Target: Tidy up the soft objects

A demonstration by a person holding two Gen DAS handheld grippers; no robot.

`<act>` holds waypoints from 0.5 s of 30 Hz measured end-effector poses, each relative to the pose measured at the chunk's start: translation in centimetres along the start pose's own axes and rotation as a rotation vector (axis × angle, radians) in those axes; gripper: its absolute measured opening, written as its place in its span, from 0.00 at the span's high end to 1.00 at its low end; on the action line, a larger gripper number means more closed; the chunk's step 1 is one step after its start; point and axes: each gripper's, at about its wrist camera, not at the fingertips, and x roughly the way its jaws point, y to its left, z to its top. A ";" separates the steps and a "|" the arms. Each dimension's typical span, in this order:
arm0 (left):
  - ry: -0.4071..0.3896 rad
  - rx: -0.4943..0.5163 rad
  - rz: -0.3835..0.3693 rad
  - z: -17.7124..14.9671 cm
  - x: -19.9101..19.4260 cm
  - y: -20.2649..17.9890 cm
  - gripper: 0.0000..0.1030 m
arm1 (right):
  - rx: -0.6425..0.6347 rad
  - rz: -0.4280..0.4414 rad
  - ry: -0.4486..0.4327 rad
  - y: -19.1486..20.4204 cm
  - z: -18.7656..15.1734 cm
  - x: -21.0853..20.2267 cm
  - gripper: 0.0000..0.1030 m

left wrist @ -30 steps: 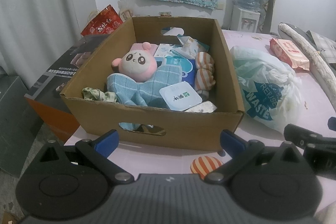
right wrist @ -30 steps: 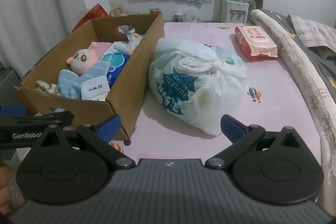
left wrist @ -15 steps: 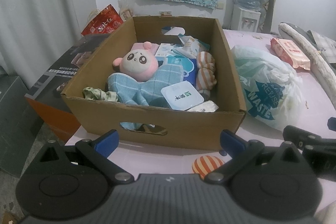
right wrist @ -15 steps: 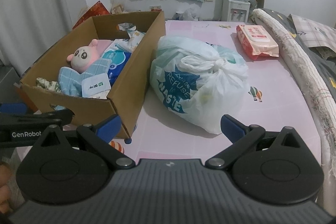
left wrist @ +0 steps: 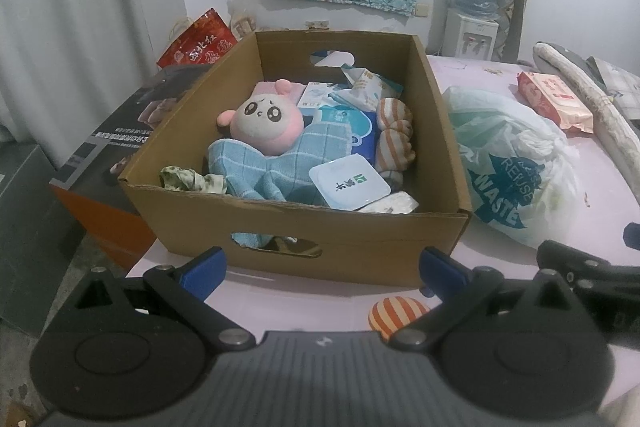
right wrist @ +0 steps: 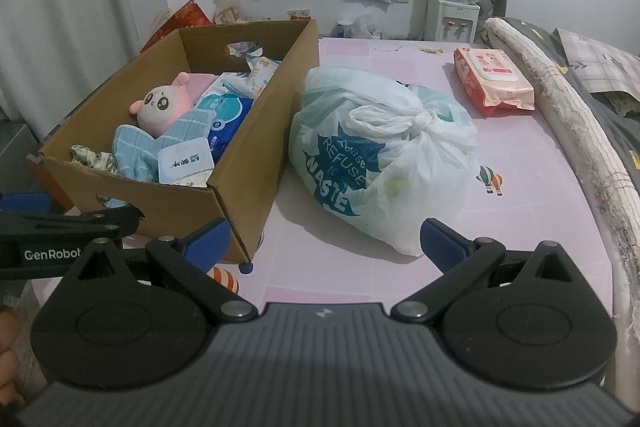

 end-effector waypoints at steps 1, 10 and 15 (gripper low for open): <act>-0.001 0.000 0.000 0.0 0.0 0.0 0.00 | -0.001 -0.001 -0.001 0.0 0.0 0.0 0.01; -0.001 0.000 -0.001 0.1 0.0 0.0 0.00 | -0.005 -0.002 -0.001 0.0 0.1 0.0 0.01; 0.004 0.003 0.002 0.1 0.0 0.1 0.00 | 0.000 0.001 0.001 0.1 0.1 0.0 0.01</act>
